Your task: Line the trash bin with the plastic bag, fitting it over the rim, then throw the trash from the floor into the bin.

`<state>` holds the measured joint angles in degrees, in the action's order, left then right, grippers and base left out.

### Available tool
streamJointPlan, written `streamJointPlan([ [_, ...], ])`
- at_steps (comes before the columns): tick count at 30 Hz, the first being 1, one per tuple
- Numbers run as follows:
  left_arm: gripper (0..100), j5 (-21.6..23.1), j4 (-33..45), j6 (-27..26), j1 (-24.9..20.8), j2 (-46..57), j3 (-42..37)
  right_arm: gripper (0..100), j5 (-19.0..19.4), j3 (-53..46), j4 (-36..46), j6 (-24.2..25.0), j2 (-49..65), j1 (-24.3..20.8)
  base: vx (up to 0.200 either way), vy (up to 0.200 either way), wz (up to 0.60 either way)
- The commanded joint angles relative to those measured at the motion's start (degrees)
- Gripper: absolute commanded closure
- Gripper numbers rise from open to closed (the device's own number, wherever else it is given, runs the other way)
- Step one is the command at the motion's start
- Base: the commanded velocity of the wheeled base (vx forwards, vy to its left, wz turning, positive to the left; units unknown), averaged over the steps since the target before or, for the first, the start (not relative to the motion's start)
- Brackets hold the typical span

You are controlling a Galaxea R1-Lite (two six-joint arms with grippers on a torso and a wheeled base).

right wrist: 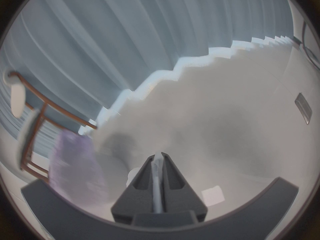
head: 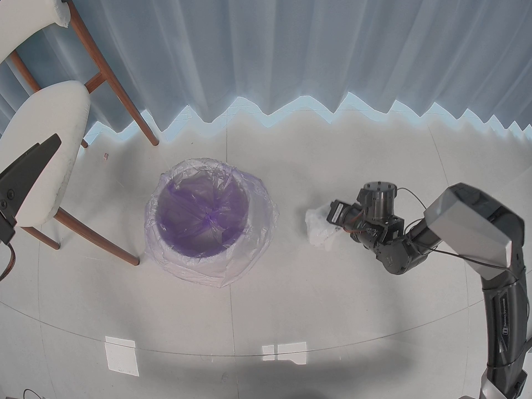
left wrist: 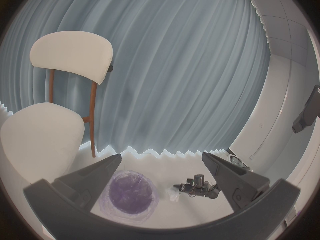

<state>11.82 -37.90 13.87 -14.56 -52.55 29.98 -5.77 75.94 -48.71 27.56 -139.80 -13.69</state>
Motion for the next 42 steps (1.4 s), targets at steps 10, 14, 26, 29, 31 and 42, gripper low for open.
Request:
streamJointPlan([
  [10,0,0.04,0.02,-0.16,-0.47,0.70,-0.01,100,2.87,-11.69,-12.72,9.44,22.73,-20.76,0.000,0.000,0.00],
  [14,0,0.04,0.02,-0.25,-0.56,0.87,-0.01,100,2.87,-10.46,-14.04,8.47,17.46,-23.58,0.000,0.000,0.00],
  [26,0,0.13,0.02,-0.25,-0.56,1.58,-0.09,100,2.60,3.34,-29.42,5.84,-3.55,-25.16,0.000,0.000,0.00],
  [29,0,0.13,0.02,-0.25,-0.56,1.58,-0.27,100,2.43,8.00,-29.51,5.66,-7.33,-25.77,0.000,0.000,0.00],
  [31,0,0.13,0.11,-0.25,-0.65,1.49,-0.36,100,2.34,13.01,-29.51,5.48,-11.11,-25.86,0.000,0.000,0.00],
  [42,0,0.13,0.11,-0.25,-0.65,1.49,-0.45,100,0.84,27.25,-27.05,5.04,-18.14,-25.68,0.000,0.000,0.00],
])
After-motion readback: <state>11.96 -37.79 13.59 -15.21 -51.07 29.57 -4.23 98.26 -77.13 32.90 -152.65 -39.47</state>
